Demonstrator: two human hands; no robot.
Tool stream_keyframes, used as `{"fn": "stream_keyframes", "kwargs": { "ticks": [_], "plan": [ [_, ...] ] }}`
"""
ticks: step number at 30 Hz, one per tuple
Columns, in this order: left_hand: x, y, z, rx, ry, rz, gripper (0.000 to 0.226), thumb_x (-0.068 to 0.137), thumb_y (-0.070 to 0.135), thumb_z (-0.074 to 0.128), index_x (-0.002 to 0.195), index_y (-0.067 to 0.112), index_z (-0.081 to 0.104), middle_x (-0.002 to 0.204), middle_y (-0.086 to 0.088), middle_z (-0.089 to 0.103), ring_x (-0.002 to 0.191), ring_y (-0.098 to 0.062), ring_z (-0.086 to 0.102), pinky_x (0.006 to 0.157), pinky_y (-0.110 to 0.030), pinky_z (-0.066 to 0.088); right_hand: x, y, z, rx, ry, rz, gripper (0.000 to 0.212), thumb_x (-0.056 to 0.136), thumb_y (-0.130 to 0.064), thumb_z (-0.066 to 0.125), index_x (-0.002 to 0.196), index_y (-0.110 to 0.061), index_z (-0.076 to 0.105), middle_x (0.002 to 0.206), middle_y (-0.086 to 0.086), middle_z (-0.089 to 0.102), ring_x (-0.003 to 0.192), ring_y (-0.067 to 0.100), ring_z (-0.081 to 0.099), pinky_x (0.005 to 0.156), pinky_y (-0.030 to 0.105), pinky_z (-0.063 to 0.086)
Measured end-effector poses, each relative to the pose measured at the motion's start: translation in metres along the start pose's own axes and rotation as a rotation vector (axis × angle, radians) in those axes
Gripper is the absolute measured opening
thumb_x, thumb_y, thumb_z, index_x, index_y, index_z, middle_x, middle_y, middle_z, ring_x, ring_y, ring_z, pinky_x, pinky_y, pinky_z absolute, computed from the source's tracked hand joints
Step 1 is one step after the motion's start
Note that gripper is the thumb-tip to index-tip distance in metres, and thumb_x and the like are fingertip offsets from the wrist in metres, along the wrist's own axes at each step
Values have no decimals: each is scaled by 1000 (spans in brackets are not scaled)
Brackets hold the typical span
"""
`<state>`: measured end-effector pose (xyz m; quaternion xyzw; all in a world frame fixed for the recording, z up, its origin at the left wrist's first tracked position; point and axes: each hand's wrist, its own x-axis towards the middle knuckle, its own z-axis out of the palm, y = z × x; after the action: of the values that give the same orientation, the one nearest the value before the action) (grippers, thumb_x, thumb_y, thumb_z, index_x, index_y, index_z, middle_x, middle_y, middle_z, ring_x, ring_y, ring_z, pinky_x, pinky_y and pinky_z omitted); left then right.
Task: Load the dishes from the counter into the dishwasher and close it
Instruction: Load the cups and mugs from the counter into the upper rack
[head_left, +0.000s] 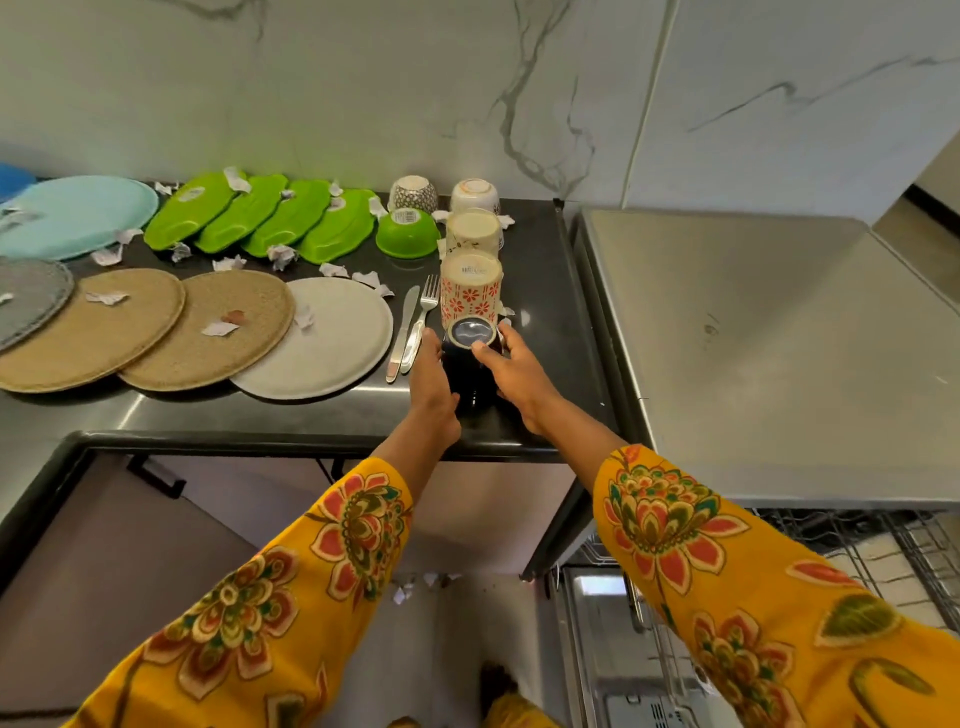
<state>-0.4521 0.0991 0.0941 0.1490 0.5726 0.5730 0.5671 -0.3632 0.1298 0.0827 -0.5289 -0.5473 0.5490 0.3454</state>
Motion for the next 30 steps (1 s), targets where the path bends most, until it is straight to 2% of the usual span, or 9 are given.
{"fn": "stream_keyframes", "kwargs": {
  "ticks": [2,4,7,10,14,19,23,27,30],
  "plan": [
    [2,-1,3,7,19,-4,40,101,42,32,122,17,55,105,4,54,92,-5,49,84,-25,36,8,4,-1,-55,-16,-12,57,91,-27,58,142,-26,34,141,2,46,130,20,42,109,42,35],
    [-1,-1,6,29,29,-9,32,101,37,34,114,16,55,86,7,53,74,-3,46,65,-20,38,11,6,-1,-62,-19,-7,61,89,-26,62,143,-25,33,142,3,45,131,20,39,110,39,35],
    [-5,-4,7,82,-3,13,33,103,33,32,121,15,52,82,8,53,72,-1,47,59,-13,38,8,7,-3,-52,-9,-33,63,88,-24,64,143,-23,34,142,3,44,132,19,38,106,34,35],
    [-10,-10,4,131,-51,43,32,103,35,27,122,22,49,89,9,55,74,2,48,58,-11,39,-1,9,-6,-55,20,-62,63,88,-21,65,143,-21,34,142,3,44,130,16,38,104,31,34],
    [-14,-21,0,146,-103,78,40,103,36,28,132,17,49,95,10,58,83,2,51,63,-13,37,-15,16,-14,-92,80,-88,61,85,-24,67,139,-19,39,139,3,47,128,17,41,108,38,37],
    [-35,-32,2,185,-185,107,37,103,27,31,135,19,48,118,2,57,91,0,53,64,-11,39,-39,27,-28,-117,183,-113,59,80,-30,73,132,-22,45,132,2,52,122,17,47,104,41,42],
    [-50,-47,7,173,-224,83,41,102,26,35,142,20,42,141,-2,48,128,-15,44,92,-21,36,-65,35,-43,-98,236,-129,58,78,-30,75,128,-21,47,128,2,53,118,15,50,99,35,47],
    [-68,-64,13,165,-271,50,44,101,28,40,143,17,40,146,-3,43,134,-17,39,110,-31,33,-93,42,-61,-81,294,-151,55,74,-28,79,121,-20,51,116,-3,58,107,12,55,86,24,50],
    [-83,-75,21,156,-309,17,44,100,30,43,142,16,42,144,-4,46,131,-18,44,111,-35,35,-113,49,-77,-72,320,-128,53,71,-29,81,115,-22,52,111,-4,60,103,14,58,85,32,53]
  ]
}}
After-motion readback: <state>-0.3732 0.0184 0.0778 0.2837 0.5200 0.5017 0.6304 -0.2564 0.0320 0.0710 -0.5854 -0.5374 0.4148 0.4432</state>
